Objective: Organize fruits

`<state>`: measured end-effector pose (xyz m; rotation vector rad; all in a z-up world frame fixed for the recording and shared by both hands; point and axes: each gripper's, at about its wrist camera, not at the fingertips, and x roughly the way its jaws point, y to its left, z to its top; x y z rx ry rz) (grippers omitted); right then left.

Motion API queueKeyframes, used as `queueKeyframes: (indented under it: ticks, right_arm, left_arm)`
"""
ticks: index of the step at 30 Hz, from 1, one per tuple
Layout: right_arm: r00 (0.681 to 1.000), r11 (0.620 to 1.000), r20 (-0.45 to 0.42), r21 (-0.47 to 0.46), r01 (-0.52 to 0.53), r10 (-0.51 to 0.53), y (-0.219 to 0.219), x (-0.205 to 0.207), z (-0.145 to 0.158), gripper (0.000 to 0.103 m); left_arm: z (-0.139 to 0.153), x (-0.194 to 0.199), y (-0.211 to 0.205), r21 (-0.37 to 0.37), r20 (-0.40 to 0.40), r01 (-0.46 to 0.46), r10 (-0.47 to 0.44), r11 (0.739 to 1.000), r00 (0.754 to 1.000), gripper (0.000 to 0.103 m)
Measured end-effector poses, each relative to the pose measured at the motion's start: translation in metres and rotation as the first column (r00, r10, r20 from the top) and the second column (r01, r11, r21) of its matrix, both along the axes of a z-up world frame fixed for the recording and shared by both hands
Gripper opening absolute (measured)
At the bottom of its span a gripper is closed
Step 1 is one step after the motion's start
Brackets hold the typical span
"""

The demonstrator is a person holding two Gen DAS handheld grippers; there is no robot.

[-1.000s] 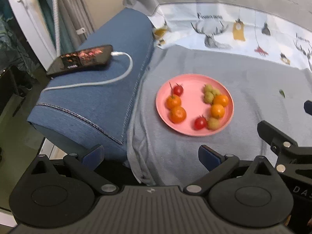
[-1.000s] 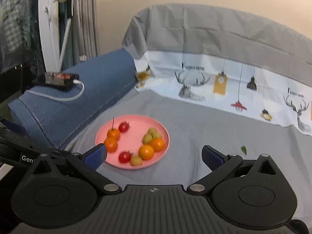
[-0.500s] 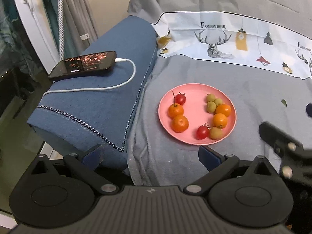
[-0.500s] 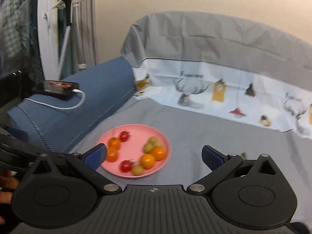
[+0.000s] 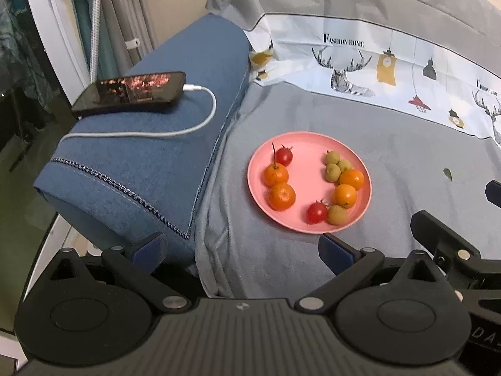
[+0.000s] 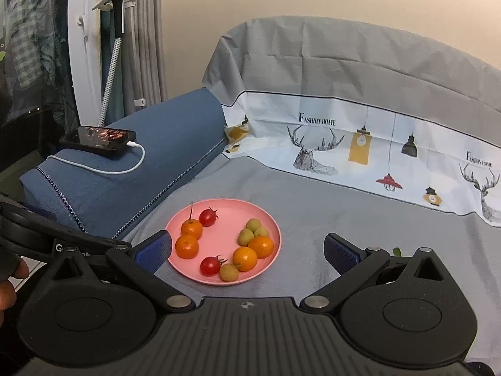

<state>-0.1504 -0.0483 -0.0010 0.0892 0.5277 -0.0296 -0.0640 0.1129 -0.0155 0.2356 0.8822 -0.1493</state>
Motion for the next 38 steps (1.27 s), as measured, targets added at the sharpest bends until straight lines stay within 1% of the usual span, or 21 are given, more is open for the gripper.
queueKeyframes:
  ticks: [5, 11, 27, 33, 38]
  right_arm:
    - [1.0, 1.0, -0.01, -0.004, 0.02, -0.02, -0.001, -0.001, 0.0, 0.102]
    - [1.0, 1.0, -0.022, 0.024, 0.004, -0.003, -0.004, 0.0, 0.0, 0.102]
    - [1.0, 1.0, -0.024, 0.015, -0.001, 0.001, -0.003, 0.0, -0.001, 0.102]
    - [0.999, 1.0, -0.033, 0.022, 0.0, 0.001, -0.004, 0.001, -0.004, 0.102]
    - [0.999, 0.999, -0.053, 0.041, 0.011, -0.009, -0.007, 0.007, -0.01, 0.102]
  left_arm:
    - [-0.001, -0.004, -0.003, 0.016, -0.013, 0.0, 0.001, 1.0, 1.0, 0.103]
    - [0.0, -0.004, -0.003, 0.019, -0.021, -0.007, 0.008, 1.0, 1.0, 0.103]
    - [-0.002, -0.003, -0.003, 0.027, -0.029, -0.019, 0.02, 0.999, 0.999, 0.103]
    - [-0.005, -0.001, -0.004, 0.033, -0.035, -0.019, 0.02, 0.999, 0.999, 0.103]
    - [-0.01, 0.002, -0.01, 0.054, -0.04, -0.018, 0.02, 0.998, 0.999, 0.103]
